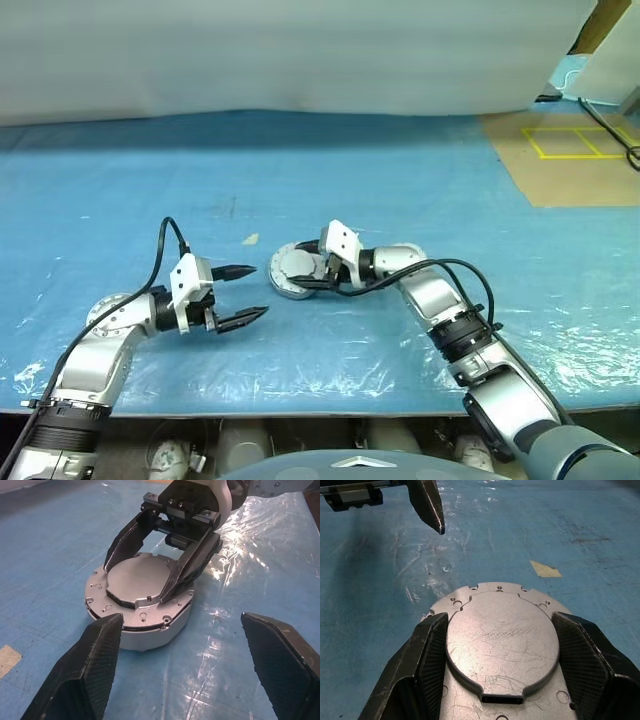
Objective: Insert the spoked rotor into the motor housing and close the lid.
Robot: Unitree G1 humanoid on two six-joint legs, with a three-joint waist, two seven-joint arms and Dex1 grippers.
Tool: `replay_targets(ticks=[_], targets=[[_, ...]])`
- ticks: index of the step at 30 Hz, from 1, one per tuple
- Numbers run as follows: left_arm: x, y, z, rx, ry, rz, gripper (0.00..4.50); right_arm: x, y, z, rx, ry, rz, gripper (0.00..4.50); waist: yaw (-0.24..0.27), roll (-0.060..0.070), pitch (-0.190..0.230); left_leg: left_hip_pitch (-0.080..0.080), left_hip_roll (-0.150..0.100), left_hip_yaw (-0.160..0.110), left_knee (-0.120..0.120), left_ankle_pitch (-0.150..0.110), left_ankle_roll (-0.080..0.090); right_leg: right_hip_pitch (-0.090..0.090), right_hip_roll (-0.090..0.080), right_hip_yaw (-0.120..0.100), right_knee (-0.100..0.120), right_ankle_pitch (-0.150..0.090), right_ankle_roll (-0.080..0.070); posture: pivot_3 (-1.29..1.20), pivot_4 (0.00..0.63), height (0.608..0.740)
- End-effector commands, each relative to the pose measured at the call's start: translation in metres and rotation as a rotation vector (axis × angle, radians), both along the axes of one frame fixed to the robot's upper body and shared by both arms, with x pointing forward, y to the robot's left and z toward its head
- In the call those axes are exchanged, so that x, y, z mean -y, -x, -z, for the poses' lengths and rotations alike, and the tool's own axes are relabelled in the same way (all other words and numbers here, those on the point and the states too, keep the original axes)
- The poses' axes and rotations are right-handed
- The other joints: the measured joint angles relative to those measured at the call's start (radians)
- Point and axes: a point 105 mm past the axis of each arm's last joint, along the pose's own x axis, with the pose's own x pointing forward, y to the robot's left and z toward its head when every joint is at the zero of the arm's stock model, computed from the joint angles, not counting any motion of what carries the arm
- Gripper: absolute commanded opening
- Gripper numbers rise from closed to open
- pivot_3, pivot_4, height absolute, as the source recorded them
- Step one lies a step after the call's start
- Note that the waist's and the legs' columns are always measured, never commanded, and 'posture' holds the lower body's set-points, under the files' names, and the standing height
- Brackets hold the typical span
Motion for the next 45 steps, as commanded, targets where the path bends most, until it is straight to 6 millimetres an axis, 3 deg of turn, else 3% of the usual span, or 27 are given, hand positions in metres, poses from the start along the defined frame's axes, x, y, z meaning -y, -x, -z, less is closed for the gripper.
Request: replay_targets(ticks=[1,6,14,17,22,25,36,45], targets=[[0.001,-0.001,-0.006,0.037,0.001,0.007,3.98,0.017,0.005,0.047,-0.180,0.126,0.090,2.92,0.000,0.000,0.000,0.002,0.000,0.000,-0.001,-0.001,0.002,0.001,-0.001,0.000,0.000,-0.002,0.003,0.00,0.150,0.740],[0.001,-0.001,-0.006,0.038,-0.002,0.009,3.98,0.010,-0.002,0.028,-0.232,0.053,0.103,2.92,0.000,0.000,-0.001,0.001,0.000,0.000,-0.004,-0.001,0.002,-0.002,-0.001,0.000,0.000,0.000,-0.001,0.00,0.150,0.740],[0.002,-0.005,-0.008,0.049,-0.005,0.011,3.98,0.022,0.010,0.070,-0.198,0.261,0.081,2.92,-0.003,0.002,-0.006,0.001,0.000,0.001,-0.007,0.001,-0.002,-0.002,0.000,0.000,-0.004,0.000,-0.003,0.00,0.150,0.740],[0.003,-0.006,-0.009,0.053,-0.008,0.002,3.98,0.036,0.003,0.081,-0.114,0.364,0.114,2.92,-0.003,0.004,-0.011,0.002,0.000,0.001,-0.010,0.001,-0.002,-0.001,0.000,0.000,-0.006,0.000,-0.002,0.00,0.150,0.740],[0.005,-0.008,-0.008,0.054,-0.012,0.001,3.98,0.032,-0.003,0.069,-0.200,0.272,0.195,2.92,-0.002,0.007,-0.015,0.005,-0.001,0.001,-0.013,-0.001,0.002,0.001,0.000,0.000,-0.007,-0.005,0.005,0.00,0.150,0.740],[0.006,-0.009,-0.008,0.057,-0.014,0.004,3.98,0.033,-0.003,0.073,-0.303,0.276,0.245,2.92,0.000,0.007,-0.015,0.005,-0.001,0.001,-0.013,-0.001,0.002,0.000,0.000,0.000,-0.007,-0.005,0.005,0.00,0.150,0.740],[0.005,-0.011,-0.009,0.061,-0.021,0.013,3.98,0.018,-0.010,0.067,-0.428,0.187,0.350,2.92,-0.003,0.005,-0.019,0.005,-0.002,0.001,-0.025,-0.001,0.002,-0.002,0.000,0.000,-0.012,-0.004,0.004,0.00,0.150,0.740],[0.006,-0.016,-0.012,0.076,-0.024,0.010,3.98,0.036,-0.007,0.083,-0.272,0.353,0.301,2.92,-0.002,0.007,-0.020,0.005,-0.002,0.001,-0.032,-0.001,0.001,-0.003,0.000,-0.001,-0.013,-0.004,0.003,0.00,0.150,0.740]])
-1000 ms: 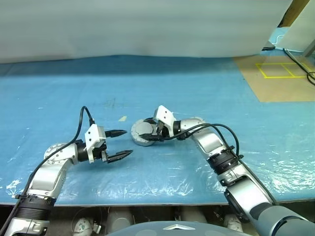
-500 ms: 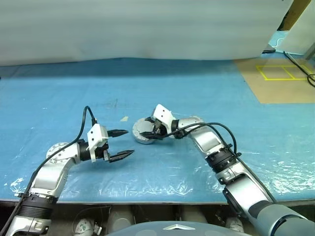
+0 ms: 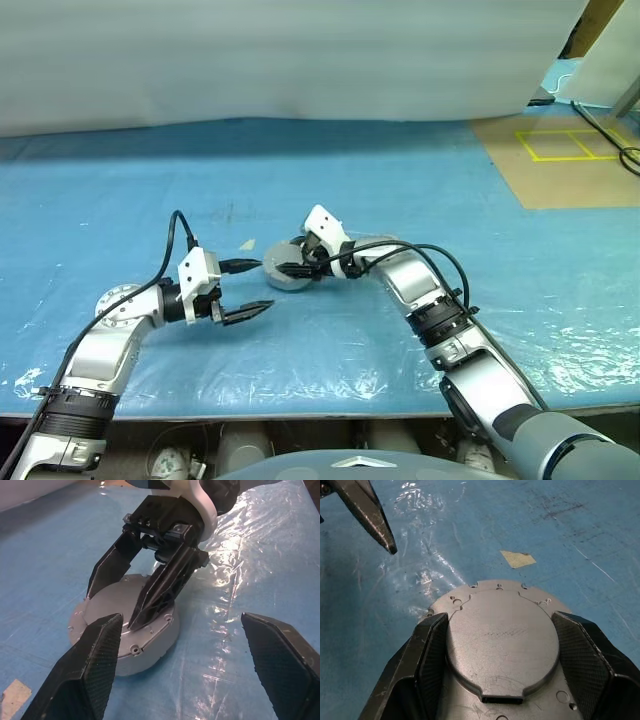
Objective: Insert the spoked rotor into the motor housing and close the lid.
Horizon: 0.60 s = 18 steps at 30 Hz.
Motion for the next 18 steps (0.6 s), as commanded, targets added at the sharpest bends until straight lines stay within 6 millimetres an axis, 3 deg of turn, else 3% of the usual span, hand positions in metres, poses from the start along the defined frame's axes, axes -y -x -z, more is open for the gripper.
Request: replay_targets(ticks=[1,7,13,16,18], targets=[[-0.001,-0.006,-0.006,0.039,-0.002,-0.012,3.98,0.054,0.010,0.082,-0.129,0.305,0.119,2.92,0.001,0.000,0.000,0.000,0.000,0.000,0.000,0.000,0.000,0.000,0.000,0.000,0.000,0.000,0.000,0.00,0.150,0.740],[-0.002,-0.038,-0.005,0.048,0.066,-0.171,3.98,0.059,0.008,0.084,-0.100,0.330,0.110,2.92,0.003,0.001,-0.001,0.002,-0.001,0.000,0.000,0.000,0.000,0.000,-0.001,0.001,-0.002,0.000,0.000,0.00,0.150,0.740],[0.003,-0.054,-0.010,0.028,0.171,-0.236,3.98,0.058,0.005,0.076,-0.107,0.292,0.125,2.92,0.003,0.000,-0.001,-0.002,-0.002,0.000,0.000,0.000,0.000,-0.004,-0.001,0.001,-0.002,0.000,0.000,0.00,0.150,0.740],[0.006,-0.050,-0.013,-0.021,0.219,-0.169,3.37,0.059,0.003,0.074,-0.099,0.286,0.130,2.92,0.003,0.000,-0.001,-0.003,-0.002,0.000,0.000,0.000,0.000,-0.005,-0.001,0.001,-0.002,0.000,0.000,0.00,0.150,0.740],[0.005,-0.052,-0.012,-0.039,0.214,-0.176,2.74,0.060,0.003,0.073,-0.097,0.285,0.135,2.92,0.003,0.001,-0.001,-0.005,-0.002,0.000,-0.001,0.000,0.000,-0.006,-0.001,0.001,-0.002,0.000,0.000,0.00,0.150,0.740]])
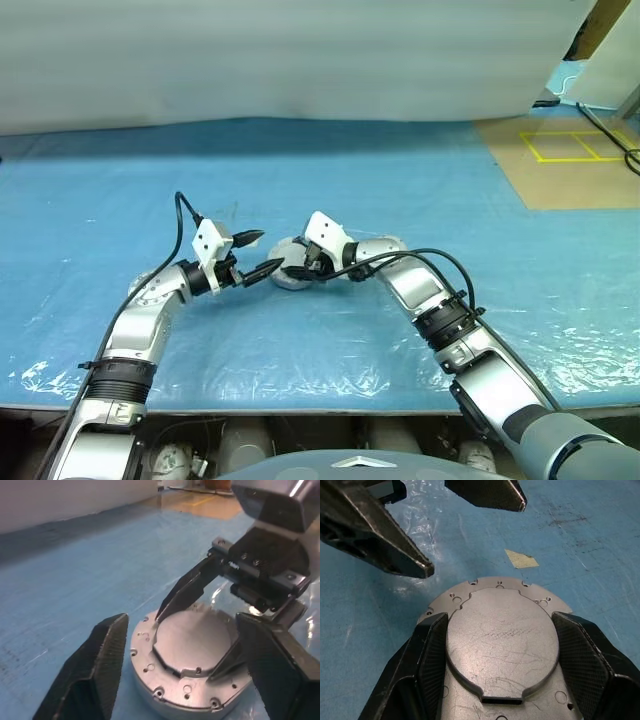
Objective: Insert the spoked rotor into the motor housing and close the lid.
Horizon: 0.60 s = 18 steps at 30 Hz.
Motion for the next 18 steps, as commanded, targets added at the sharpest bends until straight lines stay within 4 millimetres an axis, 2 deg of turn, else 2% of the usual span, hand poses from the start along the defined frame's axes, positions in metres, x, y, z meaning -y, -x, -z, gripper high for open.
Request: replay_targets(ticks=[1,6,8,11,18], targets=[[-0.008,-0.006,-0.009,0.005,0.012,-0.016,2.34,0.057,0.003,0.072,-0.187,0.236,0.180,2.92,0.000,0.000,0.000,0.000,0.000,0.000,0.000,0.000,0.000,-0.001,0.000,0.000,0.000,0.000,0.000,0.00,0.150,0.740],[-0.018,-0.013,0.005,-0.023,-0.089,-0.047,0.58,0.057,0.004,0.073,-0.187,0.233,0.182,2.92,0.001,0.000,0.000,-0.002,0.000,0.000,-0.001,0.000,0.000,-0.004,0.000,0.000,0.000,0.000,0.000,0.00,0.150,0.740],[-0.023,-0.014,0.014,-0.013,-0.163,-0.046,0.03,0.057,0.005,0.073,-0.188,0.229,0.180,2.92,0.002,0.000,0.000,-0.002,0.000,0.000,-0.001,0.000,0.000,-0.004,0.000,0.000,0.000,0.000,0.000,0.00,0.150,0.740],[-0.020,-0.011,0.018,0.007,-0.197,-0.018,0.03,0.058,0.007,0.073,-0.190,0.226,0.173,2.92,0.002,0.000,0.000,-0.002,-0.001,0.000,-0.002,0.000,0.000,-0.004,0.000,0.000,-0.002,0.000,0.000,0.00,0.150,0.740],[-0.008,-0.016,0.016,0.041,-0.156,-0.015,0.03,0.061,0.006,0.070,-0.182,0.224,0.178,2.92,0.004,0.000,0.000,-0.003,-0.003,0.000,-0.005,0.000,0.000,-0.004,-0.003,0.000,-0.003,0.000,0.000,0.00,0.150,0.740]])
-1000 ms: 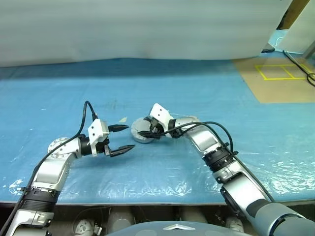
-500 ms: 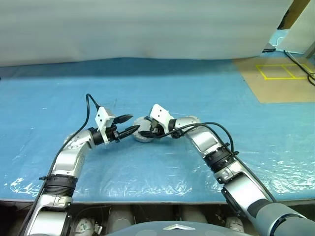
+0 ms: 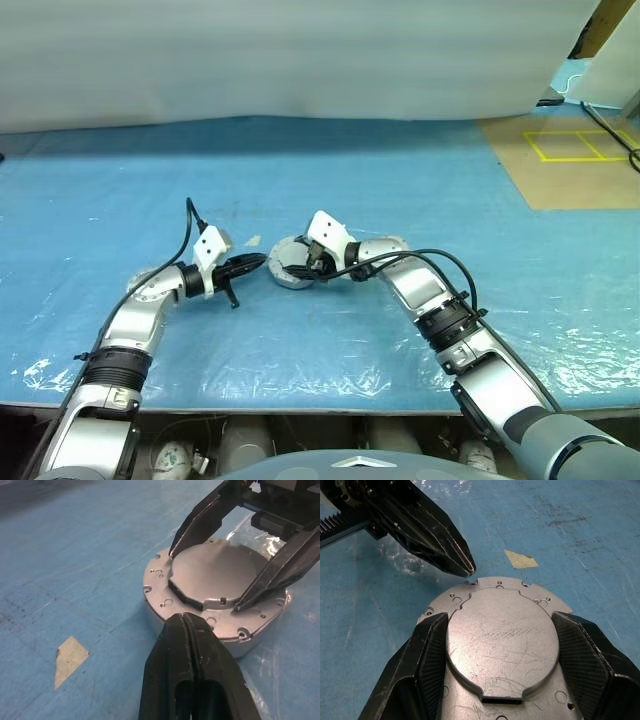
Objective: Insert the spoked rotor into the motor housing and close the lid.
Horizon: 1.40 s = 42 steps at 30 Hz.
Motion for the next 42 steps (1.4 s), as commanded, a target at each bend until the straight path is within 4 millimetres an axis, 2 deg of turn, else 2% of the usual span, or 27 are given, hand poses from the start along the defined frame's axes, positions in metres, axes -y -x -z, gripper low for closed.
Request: replay_targets(ticks=[1,4,7,11,16,23,31,37,42], targets=[[0.001,-0.006,-0.012,0.055,0.028,-0.001,0.03,0.058,0.007,0.071,-0.186,0.230,0.169,2.92,0.001,0.000,0.000,0.000,0.000,0.000,0.000,0.000,0.000,0.000,0.000,0.000,0.000,0.000,0.000,0.00,0.150,0.740],[-0.002,-0.007,-0.008,0.031,0.021,0.000,0.03,0.061,0.007,0.072,-0.187,0.236,0.175,2.92,0.002,0.000,0.000,-0.001,0.000,0.000,-0.001,0.000,0.000,0.000,-0.001,0.000,0.000,0.000,0.000,0.00,0.150,0.740],[-0.004,-0.007,0.004,0.019,-0.047,0.002,0.03,0.062,0.008,0.073,-0.189,0.237,0.179,2.92,0.005,0.000,0.000,-0.001,-0.002,0.000,-0.001,0.000,0.000,0.000,-0.002,0.000,0.000,0.000,0.000,0.00,0.150,0.740],[0.001,-0.007,0.015,0.011,-0.090,0.022,0.03,0.060,0.009,0.070,-0.203,0.214,0.183,2.92,0.007,-0.001,-0.001,0.000,-0.005,0.000,-0.001,0.000,0.000,0.001,-0.006,0.000,0.000,0.000,0.000,0.00,0.150,0.740],[0.011,-0.007,0.015,0.024,-0.069,0.039,0.03,0.059,0.010,0.068,-0.214,0.202,0.187,2.92,0.010,-0.002,-0.001,-0.001,-0.009,0.000,-0.002,0.000,0.000,0.002,-0.011,0.000,-0.002,0.000,0.001,0.00,0.150,0.740],[0.013,-0.005,0.018,0.022,-0.070,0.057,0.03,0.058,0.014,0.068,-0.213,0.198,0.170,2.92,0.016,-0.003,-0.004,0.000,-0.009,0.000,-0.009,0.000,0.000,0.009,-0.011,-0.001,-0.014,0.001,0.003,0.00,0.150,0.740],[0.030,-0.001,0.009,0.020,0.004,0.138,0.03,0.054,0.004,0.057,-0.166,0.145,0.205,2.92,0.022,-0.004,-0.005,0.000,-0.008,0.000,-0.009,0.000,0.000,0.011,-0.011,-0.001,-0.014,0.001,0.003,0.00,0.150,0.740],[0.034,0.004,0.016,-0.011,-0.018,0.186,0.03,0.055,0.006,0.059,-0.175,0.147,0.213,2.92,0.025,-0.005,-0.005,0.000,-0.008,0.000,-0.009,0.000,0.000,0.010,-0.011,-0.001,-0.015,0.001,0.003,0.00,0.150,0.740],[0.030,0.004,0.007,-0.012,0.008,0.189,0.03,0.055,0.010,0.061,-0.182,0.150,0.203,2.92,0.025,-0.005,-0.005,0.000,-0.009,0.000,-0.009,0.000,0.000,0.011,-0.012,-0.002,-0.015,0.001,0.004,0.00,0.150,0.740]])
